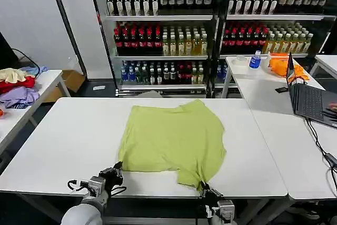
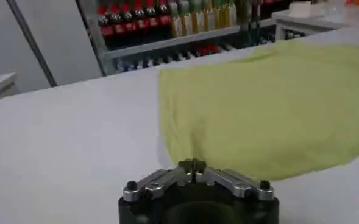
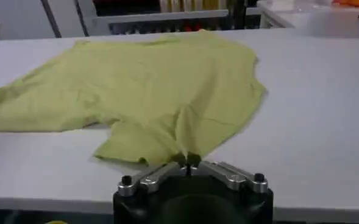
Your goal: Fold and organize the clothes.
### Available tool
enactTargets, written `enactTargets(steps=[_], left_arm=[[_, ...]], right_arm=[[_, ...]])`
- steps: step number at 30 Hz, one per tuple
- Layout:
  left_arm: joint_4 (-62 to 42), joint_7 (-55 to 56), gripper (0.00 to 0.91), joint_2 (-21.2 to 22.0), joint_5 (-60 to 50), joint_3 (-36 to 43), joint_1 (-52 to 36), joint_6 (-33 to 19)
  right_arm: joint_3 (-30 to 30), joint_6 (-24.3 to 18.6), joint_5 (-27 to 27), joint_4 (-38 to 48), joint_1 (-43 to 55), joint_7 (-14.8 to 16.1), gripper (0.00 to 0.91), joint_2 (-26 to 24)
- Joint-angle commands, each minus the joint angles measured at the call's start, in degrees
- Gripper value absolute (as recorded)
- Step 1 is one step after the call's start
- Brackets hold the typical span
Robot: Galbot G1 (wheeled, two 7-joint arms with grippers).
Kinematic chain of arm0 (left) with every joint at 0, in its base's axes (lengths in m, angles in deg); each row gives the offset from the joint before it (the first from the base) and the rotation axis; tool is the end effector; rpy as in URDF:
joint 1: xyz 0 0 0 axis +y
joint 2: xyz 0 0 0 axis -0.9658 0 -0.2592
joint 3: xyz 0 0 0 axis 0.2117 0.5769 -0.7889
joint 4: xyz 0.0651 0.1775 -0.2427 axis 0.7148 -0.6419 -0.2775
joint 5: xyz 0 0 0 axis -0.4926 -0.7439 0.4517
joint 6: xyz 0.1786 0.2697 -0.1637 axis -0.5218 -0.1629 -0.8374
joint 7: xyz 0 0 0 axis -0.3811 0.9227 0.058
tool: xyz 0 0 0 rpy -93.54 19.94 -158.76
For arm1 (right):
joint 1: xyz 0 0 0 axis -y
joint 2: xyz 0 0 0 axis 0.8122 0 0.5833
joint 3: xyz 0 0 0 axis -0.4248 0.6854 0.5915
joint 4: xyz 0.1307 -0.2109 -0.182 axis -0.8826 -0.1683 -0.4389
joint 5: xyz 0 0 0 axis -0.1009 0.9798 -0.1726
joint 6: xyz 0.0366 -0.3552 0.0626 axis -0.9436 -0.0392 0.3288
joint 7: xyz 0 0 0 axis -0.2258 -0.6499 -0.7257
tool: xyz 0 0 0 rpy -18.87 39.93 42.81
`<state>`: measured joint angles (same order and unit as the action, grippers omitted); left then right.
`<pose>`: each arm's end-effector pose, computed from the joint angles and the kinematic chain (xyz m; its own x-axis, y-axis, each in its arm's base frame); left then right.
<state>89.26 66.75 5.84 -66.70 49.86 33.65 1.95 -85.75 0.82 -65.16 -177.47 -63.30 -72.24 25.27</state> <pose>0.2503 0.0147 -0.2529 -0.8749 0.0816 0.4775 0.1722 0.9737 0.1492 0.1938 0.0548 -0.2385 -0.8687 -0.0910 0.4870 -0.0890 0.9957 0.0272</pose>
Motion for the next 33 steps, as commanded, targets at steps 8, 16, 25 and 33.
enactTargets(steps=[8, 16, 25, 33], left_arm=[[9.4, 0.8, 0.020, -2.0, 3.1, -4.5, 5.7, -0.4], [11.0, 0.8, 0.020, -3.4, 4.7, -5.7, 5.8, -0.8], [7.1, 0.6, 0.020, -3.0, 3.3, -4.3, 4.9, -1.9], [15.3, 1.1, 0.907, 0.1, 0.0, -3.6, 13.7, 0.6]], right_arm=[[-6.9, -2.4, 0.4, -10.0, -5.3, 2.4, 0.000, -4.4], [-10.0, -3.3, 0.4, -10.7, -4.5, 3.1, 0.000, -6.1], [-8.8, -4.1, 2.0, -5.2, -2.3, 3.8, 0.000, -7.9], [-7.2, -3.7, 7.0, -5.3, -5.2, 4.2, 0.141, -6.3]])
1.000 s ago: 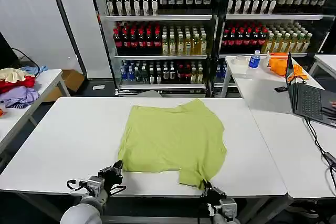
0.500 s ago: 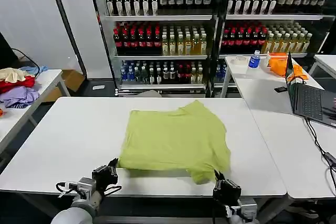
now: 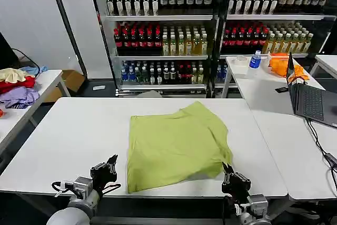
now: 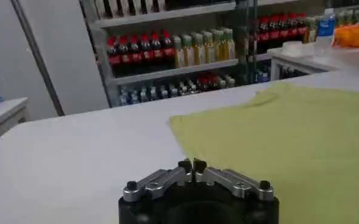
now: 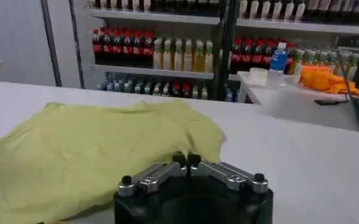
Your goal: Fold and organize the clothes.
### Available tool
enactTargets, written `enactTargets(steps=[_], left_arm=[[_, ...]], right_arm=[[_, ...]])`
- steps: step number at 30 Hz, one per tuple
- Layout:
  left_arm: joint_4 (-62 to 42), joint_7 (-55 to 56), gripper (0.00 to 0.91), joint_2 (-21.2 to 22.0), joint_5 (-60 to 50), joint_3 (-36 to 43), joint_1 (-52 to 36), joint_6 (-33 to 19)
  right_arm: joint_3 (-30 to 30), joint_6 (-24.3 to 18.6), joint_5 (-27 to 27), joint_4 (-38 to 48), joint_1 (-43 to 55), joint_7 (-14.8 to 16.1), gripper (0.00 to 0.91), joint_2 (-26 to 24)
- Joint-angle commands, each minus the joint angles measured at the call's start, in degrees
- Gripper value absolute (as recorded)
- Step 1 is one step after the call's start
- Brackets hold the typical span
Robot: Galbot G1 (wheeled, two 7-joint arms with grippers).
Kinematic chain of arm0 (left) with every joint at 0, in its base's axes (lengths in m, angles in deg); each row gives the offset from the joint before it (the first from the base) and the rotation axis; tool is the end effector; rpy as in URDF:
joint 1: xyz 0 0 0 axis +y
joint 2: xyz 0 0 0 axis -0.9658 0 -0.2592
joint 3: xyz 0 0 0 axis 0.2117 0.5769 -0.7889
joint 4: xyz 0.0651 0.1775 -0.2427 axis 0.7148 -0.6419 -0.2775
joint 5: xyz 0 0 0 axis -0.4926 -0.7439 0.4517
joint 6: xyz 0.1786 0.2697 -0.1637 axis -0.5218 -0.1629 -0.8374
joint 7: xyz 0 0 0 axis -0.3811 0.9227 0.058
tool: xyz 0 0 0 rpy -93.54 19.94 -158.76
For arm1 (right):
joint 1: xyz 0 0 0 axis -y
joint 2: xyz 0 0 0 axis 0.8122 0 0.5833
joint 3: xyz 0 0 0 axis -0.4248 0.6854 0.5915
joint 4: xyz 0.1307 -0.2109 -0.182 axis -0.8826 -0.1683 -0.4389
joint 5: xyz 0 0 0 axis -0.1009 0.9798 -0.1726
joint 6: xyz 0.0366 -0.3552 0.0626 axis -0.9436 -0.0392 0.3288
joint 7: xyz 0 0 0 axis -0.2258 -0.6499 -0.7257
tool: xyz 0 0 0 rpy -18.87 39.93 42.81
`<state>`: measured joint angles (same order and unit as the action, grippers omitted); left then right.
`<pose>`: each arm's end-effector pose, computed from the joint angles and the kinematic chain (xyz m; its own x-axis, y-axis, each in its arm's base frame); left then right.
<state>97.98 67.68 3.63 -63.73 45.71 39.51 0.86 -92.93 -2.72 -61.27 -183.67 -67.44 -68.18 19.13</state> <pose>0.2241 0.0189 -0.2170 -0.9032 0.1048 0.4162 0.1688 0.9783 0.1200 0.1841 0.0172 -0.2105 -0.9302 -0.0631 0.3616 -0.1071 0.9889 -0.1029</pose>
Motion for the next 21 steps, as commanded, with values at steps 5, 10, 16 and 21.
enactTargets(steps=[5, 10, 16, 21], left_arm=[[8.2, 0.5, 0.907, 3.5, -4.7, 2.5, 10.4, 2.6], [5.7, 1.0, 0.907, 4.2, -5.8, 3.9, 9.2, 3.4], [3.7, 1.0, 0.907, 4.3, -6.5, 6.5, 9.0, 3.9], [1.3, 1.1, 0.907, 5.0, -8.1, 8.1, 8.1, 3.9]], right_arm=[[0.3, 0.1, 3.6, 0.9, -1.0, 0.1, 0.907, 0.0], [0.4, 0.0, 4.2, 1.0, -1.3, 0.1, 0.907, 0.3], [0.3, -0.1, 4.2, 1.4, -1.1, 0.0, 0.907, 0.4], [0.5, 0.3, 4.5, 2.1, -0.7, -0.1, 0.907, 0.3]])
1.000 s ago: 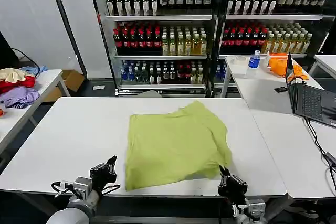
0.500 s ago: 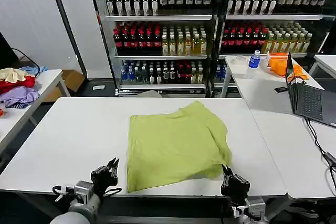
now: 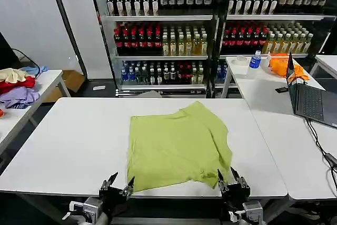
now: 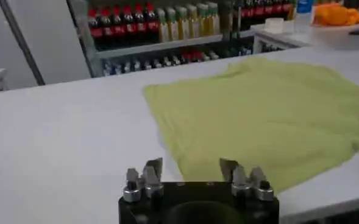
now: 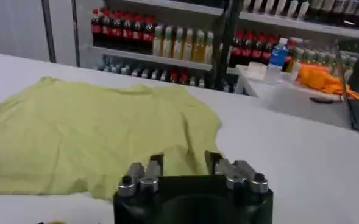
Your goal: Fold and organize the clothes.
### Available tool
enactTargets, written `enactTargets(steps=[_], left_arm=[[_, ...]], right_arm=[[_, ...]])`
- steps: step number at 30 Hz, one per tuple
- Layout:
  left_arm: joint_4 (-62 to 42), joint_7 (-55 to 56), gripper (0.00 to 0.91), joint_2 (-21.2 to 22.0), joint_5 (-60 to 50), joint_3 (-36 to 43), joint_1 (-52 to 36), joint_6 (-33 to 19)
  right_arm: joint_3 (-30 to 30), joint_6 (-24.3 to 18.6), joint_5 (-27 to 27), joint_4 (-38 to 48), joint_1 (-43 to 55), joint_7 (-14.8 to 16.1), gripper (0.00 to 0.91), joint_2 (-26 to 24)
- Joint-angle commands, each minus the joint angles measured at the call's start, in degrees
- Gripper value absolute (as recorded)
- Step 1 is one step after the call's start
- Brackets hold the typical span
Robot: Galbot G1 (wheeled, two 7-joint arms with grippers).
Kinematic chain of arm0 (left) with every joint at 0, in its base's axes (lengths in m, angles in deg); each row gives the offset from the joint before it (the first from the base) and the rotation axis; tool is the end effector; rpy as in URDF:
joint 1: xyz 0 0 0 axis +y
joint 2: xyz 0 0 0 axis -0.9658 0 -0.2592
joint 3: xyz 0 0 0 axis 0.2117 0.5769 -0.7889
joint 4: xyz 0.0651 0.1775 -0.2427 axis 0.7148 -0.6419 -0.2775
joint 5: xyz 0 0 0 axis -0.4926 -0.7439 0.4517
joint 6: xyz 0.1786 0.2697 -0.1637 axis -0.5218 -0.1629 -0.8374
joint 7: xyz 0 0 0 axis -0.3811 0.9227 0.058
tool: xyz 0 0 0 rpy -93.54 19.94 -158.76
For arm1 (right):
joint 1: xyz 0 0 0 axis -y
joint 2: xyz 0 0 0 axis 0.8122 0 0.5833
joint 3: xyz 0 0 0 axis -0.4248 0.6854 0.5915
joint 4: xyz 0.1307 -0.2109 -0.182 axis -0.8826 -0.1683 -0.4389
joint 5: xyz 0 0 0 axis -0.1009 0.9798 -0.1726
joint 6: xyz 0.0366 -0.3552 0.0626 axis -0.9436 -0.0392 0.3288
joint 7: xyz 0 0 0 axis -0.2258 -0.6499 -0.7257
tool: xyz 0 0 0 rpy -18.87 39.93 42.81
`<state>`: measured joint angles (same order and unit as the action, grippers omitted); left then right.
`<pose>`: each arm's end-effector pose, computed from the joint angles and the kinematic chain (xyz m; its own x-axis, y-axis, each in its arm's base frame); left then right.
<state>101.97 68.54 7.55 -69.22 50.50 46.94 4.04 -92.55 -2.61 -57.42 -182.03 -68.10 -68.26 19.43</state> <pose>0.1816 -0.0164 -0.2281 -0.8424 0.1424 0.5197 0.2212 0.9708 0.0926 0.1825 0.0172 -0.2230 -0.9251 -0.0296 0.3786 -0.0994 0.9811 -0.1662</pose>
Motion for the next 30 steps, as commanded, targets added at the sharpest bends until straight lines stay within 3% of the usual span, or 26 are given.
enactTargets(steps=[1, 10, 13, 15, 18, 19, 21, 22, 23, 30], left_arm=[[-3.1, 0.3, 0.907, 1.2, -2.8, 3.4, 0.6, 0.8], [-5.0, 0.6, 0.907, 1.7, -3.1, 3.9, -0.1, 0.8], [-5.4, 0.6, 0.645, 1.7, -3.1, 3.9, -0.2, 0.7], [-5.8, 0.5, 0.262, 1.7, -3.1, 3.9, -0.4, 0.5], [-6.4, 0.4, 0.161, 1.7, -2.9, 4.0, -0.5, 0.0], [-6.5, 0.3, 0.141, 1.7, -2.9, 4.0, -0.5, -0.1], [-6.8, 0.2, 0.101, 1.7, -2.9, 4.1, -0.5, -0.2], [-6.8, 0.2, 0.081, 1.7, -2.9, 4.1, -0.5, -0.3], [-6.9, 0.1, 0.060, 1.7, -2.9, 4.2, -0.4, -0.3], [-6.7, -0.2, 0.030, 1.6, -3.0, 4.2, -0.4, -0.3]], right_arm=[[0.3, 0.5, 0.8, 0.8, 0.0, 0.0, 0.907, 0.1], [1.0, 1.5, 1.7, 4.4, -0.3, -1.7, 0.907, 0.9], [1.7, 1.9, 1.1, 5.4, 0.0, -1.8, 0.907, 1.2], [2.3, 2.3, 0.2, 6.0, 0.5, -1.9, 0.907, 1.6], [2.9, 2.9, -1.3, 7.2, 1.1, -2.1, 0.887, 2.1], [3.1, 2.9, -1.6, 7.4, 1.2, -2.1, 0.786, 2.2], [3.5, 3.1, -2.3, 7.9, 1.4, -2.3, 0.262, 2.4], [3.6, 3.2, -2.5, 8.1, 1.4, -2.2, 0.071, 2.5], [3.8, 3.2, -2.5, 8.3, 1.4, -2.2, 0.000, 2.6], [4.1, 3.1, -2.8, 8.1, 1.2, -1.9, 0.000, 2.6]])
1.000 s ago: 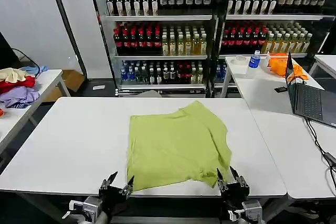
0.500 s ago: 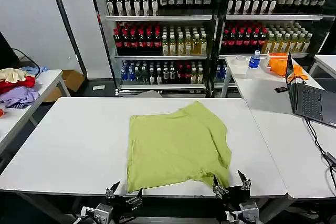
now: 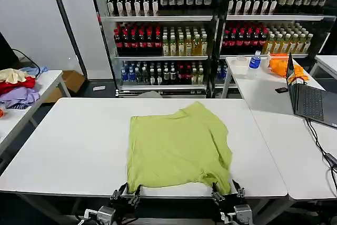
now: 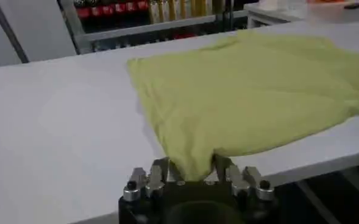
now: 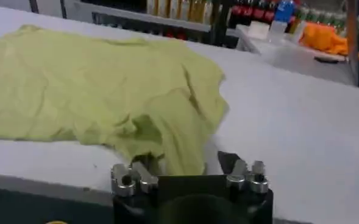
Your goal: Fold and organize the clothes.
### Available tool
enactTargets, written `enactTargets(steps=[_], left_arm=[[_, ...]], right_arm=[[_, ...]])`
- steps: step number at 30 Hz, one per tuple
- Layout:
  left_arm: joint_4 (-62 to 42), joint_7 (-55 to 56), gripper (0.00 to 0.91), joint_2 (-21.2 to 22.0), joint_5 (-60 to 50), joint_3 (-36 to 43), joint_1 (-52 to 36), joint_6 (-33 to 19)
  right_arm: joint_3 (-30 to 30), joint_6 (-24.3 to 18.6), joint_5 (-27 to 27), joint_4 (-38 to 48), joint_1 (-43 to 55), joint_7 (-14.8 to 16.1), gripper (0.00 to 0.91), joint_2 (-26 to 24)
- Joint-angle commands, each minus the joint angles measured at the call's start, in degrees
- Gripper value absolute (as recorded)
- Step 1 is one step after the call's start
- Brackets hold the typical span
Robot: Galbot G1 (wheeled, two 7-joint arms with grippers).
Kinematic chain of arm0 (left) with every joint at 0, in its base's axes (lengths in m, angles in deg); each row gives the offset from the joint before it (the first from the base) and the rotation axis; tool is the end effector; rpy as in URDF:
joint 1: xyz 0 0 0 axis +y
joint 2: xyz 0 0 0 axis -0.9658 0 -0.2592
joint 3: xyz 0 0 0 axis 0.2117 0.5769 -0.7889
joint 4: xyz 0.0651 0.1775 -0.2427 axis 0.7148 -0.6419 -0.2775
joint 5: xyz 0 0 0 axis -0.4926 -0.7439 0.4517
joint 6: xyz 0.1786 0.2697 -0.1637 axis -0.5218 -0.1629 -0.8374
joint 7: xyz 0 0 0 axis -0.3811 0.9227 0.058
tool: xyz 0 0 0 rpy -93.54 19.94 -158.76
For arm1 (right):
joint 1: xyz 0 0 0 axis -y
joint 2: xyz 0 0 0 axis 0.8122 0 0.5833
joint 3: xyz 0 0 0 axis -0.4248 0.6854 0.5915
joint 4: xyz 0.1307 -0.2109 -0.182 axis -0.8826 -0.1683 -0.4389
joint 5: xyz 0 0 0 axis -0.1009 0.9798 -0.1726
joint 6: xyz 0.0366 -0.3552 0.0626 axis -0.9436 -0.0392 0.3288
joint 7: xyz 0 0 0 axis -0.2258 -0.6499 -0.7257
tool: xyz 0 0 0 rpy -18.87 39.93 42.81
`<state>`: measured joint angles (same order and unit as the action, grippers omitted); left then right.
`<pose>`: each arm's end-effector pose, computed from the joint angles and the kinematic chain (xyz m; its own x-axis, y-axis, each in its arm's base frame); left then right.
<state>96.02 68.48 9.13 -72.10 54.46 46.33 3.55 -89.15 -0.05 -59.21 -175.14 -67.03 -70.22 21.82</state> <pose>0.1785 -0.0282 -0.2671 -0.7956 0.1377 0.5900 0.2437 0.9643 0.1035 0.1841 0.0291 -0.2650 -0.8537 -0.0093 0.5207 -0.0939 0.9862 -0.1364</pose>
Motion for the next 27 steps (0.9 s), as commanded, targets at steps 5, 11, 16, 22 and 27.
enactTargets(steps=[5, 11, 16, 22, 27], left_arm=[[-0.2, -0.6, 0.020, -0.4, 0.6, -0.8, 0.1, 0.1], [1.5, -1.4, 0.020, -1.6, 2.0, -2.7, -0.1, -0.5], [4.1, -1.7, 0.020, -3.4, 3.1, -5.0, 0.1, -0.7], [6.1, -1.8, 0.020, -5.3, 4.3, -7.7, 0.0, -0.7], [6.0, -2.3, 0.020, -5.6, 5.5, -8.3, -1.0, -0.6]], right_arm=[[0.9, 0.3, -1.3, 1.0, 0.1, 0.4, 0.000, -0.1], [0.3, -0.3, -1.4, -1.1, -0.8, 0.3, 0.000, -0.4], [-1.5, -0.9, -1.3, -5.7, -2.4, 0.4, 0.000, -1.3], [-5.6, -1.1, -1.3, -10.6, -4.1, 1.2, 0.000, -3.2], [-8.1, -1.6, -1.0, -11.3, -3.7, 1.8, 0.000, -4.6]])
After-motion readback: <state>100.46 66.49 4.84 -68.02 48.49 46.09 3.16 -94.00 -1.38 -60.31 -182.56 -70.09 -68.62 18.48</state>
